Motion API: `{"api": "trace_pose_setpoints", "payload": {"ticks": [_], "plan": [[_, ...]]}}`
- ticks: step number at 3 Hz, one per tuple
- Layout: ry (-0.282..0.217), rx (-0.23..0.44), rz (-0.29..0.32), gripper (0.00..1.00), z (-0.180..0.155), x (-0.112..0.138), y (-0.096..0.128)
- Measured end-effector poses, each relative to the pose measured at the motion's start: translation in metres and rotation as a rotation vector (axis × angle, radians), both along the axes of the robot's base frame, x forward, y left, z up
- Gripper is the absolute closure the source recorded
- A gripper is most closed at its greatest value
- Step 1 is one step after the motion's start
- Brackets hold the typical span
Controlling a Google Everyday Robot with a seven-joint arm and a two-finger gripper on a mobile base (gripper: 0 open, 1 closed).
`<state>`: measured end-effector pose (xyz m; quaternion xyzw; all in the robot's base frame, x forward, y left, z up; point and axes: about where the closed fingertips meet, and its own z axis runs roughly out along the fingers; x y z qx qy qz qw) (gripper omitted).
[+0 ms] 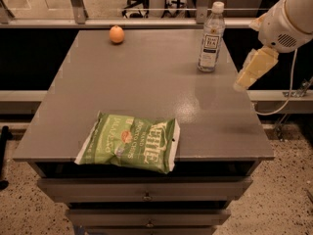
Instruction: Move blue plastic bottle near green jalapeno chip bag
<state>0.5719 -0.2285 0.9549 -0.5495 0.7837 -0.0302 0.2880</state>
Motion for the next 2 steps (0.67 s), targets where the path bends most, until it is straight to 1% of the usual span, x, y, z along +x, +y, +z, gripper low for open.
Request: {"api": "trace_pose_setpoints", "payload": {"ticks": [1,2], "plan": [[-0.035,0.098,-0.038,0.00,-0.011,0.030,0.002],[-0.065,0.196,-0.059,0.00,-0.021,0.059,0.008]]}}
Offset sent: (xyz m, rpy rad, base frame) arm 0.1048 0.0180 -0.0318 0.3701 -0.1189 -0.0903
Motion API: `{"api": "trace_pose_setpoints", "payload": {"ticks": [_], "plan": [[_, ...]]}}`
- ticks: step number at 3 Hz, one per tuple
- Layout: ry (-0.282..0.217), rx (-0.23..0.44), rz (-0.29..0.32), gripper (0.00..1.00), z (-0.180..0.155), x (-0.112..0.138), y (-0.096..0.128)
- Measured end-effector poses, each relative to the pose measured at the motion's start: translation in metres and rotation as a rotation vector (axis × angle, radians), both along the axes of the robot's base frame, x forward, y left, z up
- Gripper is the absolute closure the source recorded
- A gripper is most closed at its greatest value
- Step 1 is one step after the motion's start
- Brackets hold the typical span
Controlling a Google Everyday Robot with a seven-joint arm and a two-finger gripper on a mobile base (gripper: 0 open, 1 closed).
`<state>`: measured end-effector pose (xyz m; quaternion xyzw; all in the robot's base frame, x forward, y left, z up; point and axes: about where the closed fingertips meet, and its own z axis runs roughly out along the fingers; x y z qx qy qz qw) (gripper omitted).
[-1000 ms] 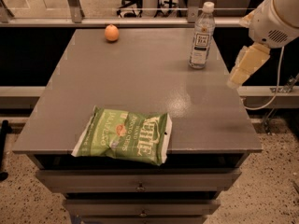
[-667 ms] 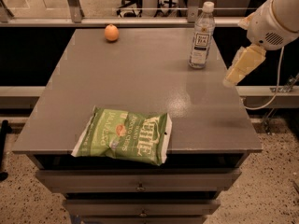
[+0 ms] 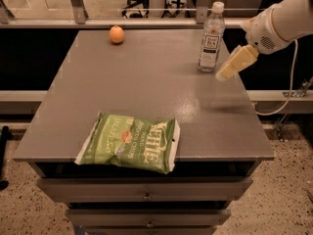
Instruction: Move blue plastic bottle near green jalapeno chip bag
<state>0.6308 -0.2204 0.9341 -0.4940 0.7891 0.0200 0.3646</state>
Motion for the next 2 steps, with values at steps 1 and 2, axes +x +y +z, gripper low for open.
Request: {"api": "trace_pose_setpoints", "payload": {"ticks": [1,2], "plan": [[-0.048,0.116,-0.005,0.00,-0.008,0.030,0.014],[-0.131,0.231,-0.021,0.00,-0.012,0.063,0.024]]}}
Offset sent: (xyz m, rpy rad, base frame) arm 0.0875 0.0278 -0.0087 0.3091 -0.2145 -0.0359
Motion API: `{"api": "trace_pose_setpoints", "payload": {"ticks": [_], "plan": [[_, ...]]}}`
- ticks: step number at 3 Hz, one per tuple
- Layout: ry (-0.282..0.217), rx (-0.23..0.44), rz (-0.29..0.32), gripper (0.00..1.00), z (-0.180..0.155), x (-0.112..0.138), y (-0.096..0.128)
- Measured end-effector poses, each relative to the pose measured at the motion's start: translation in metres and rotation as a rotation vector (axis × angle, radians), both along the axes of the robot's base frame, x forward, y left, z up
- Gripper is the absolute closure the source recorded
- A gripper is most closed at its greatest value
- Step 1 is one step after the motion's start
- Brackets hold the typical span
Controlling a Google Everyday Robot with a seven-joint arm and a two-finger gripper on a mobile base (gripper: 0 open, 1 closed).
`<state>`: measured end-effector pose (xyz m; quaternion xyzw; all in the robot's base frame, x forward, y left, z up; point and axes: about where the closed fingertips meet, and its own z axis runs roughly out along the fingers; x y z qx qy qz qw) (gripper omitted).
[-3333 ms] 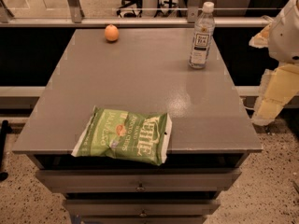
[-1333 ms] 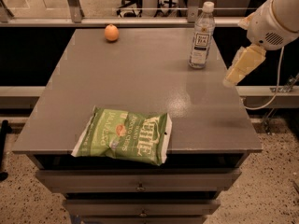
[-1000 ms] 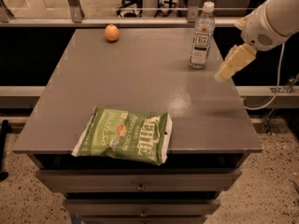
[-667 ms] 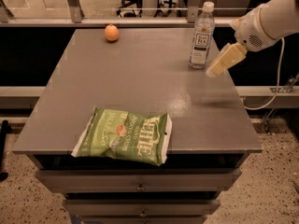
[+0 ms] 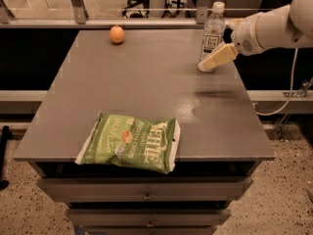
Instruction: Move blue plastic bottle near green jalapeno chip bag
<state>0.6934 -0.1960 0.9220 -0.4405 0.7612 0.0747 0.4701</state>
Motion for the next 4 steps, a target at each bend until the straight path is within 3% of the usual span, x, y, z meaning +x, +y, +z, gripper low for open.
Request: {"api": "trace_pose_setpoints", "payload": {"ticks": [1,2,4], "plan": [[-0.045,0.117,-0.026,0.00,-0.004,0.024,0.002],[-0.055,0.246,-0.024,0.03,-0.006,0.038,0.012],[-0.056,0.335,-0.015,0.49,-0.006,0.043,0.016]]}}
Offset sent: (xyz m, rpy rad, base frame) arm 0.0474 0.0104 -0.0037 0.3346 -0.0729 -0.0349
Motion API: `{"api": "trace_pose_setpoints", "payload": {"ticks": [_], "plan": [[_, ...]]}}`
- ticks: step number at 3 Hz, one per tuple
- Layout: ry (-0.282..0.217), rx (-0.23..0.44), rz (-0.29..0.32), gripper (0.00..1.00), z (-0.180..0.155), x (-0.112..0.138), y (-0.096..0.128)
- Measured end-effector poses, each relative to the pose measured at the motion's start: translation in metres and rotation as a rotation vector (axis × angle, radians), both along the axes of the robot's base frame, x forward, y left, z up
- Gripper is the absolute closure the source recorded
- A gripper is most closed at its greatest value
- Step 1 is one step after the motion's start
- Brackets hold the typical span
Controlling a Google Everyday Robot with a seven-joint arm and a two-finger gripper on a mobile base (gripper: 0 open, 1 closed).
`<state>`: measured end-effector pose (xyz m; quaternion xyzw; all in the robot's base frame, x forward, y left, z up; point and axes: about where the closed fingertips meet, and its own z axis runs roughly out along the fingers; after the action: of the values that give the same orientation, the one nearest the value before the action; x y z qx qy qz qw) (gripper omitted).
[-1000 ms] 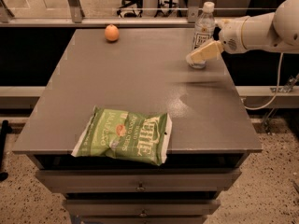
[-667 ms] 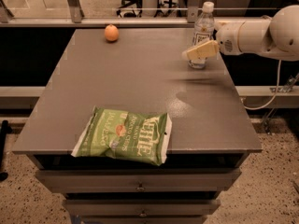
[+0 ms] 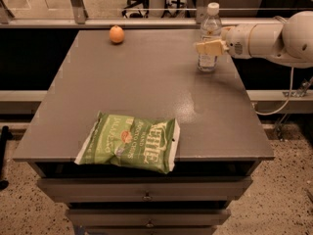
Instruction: Move blue plastic bottle near green jalapeno chip bag
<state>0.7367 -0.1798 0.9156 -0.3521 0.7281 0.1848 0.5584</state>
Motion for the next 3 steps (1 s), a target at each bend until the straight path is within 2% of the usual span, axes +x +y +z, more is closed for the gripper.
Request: {"api": "trace_pose_setpoints", "payload": {"ticks": [1,2,3], "plan": [[0.005,-0.004,0.017,0.73,0.012,-0.009,0.002],[0.010,-0.011,0.044,0.96,0.040,-0.033,0.004],[0.012,-0.015,0.059,1.00,0.047,-0.039,0.009]]}}
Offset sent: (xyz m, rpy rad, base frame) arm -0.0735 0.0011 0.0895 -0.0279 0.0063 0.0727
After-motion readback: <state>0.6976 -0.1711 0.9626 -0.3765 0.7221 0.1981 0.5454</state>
